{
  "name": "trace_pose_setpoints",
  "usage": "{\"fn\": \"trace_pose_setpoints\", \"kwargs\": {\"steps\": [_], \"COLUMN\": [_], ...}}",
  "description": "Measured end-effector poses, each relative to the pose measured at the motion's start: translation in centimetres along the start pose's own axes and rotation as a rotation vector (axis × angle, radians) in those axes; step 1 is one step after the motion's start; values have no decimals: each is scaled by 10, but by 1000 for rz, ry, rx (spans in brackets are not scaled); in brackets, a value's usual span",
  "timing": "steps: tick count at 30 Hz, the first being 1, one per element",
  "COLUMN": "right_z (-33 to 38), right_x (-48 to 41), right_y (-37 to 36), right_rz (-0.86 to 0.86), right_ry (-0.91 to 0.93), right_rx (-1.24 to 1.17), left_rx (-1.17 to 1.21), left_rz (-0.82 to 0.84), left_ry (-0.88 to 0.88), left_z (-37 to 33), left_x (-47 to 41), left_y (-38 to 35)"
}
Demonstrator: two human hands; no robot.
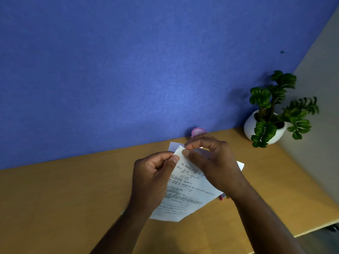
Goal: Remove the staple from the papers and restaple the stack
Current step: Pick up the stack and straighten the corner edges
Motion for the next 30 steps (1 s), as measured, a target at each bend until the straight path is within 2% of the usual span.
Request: {"fn": "trace_pose_setpoints", "kwargs": {"steps": [16, 18, 20, 22, 25, 30], "right_z": [3, 3, 3, 2, 2, 3], "right_x": [3, 4, 6, 8, 9, 11], "right_y": [-3, -3, -3, -5, -9, -15], "right_rz": [-8, 0, -1, -9, -29, -106], "right_ry": [-1, -1, -14, -13, 30, 40], "right_rx": [30, 35, 11, 16, 57, 96], "left_rx": [-164, -105, 77, 157, 127, 63], "left_rz": [-41, -36, -9, 24, 68, 38], "left_ry": [-101, -75, 39, 137, 144, 83], "left_z": [5, 5, 0, -4, -8, -5], "left_x": [5, 6, 6, 5, 2, 3], "left_y": [-1, 0, -2, -1, 2, -1]}}
Point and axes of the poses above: each hand's wrist, its own x-axis away from the middle knuckle, its own y-axis out of the back of the hand, z = x × y, the point moved 1 cm from there along -x, towards the middle knuckle, and after that the axes turned 3 degrees about z, right-handed, at the moved point
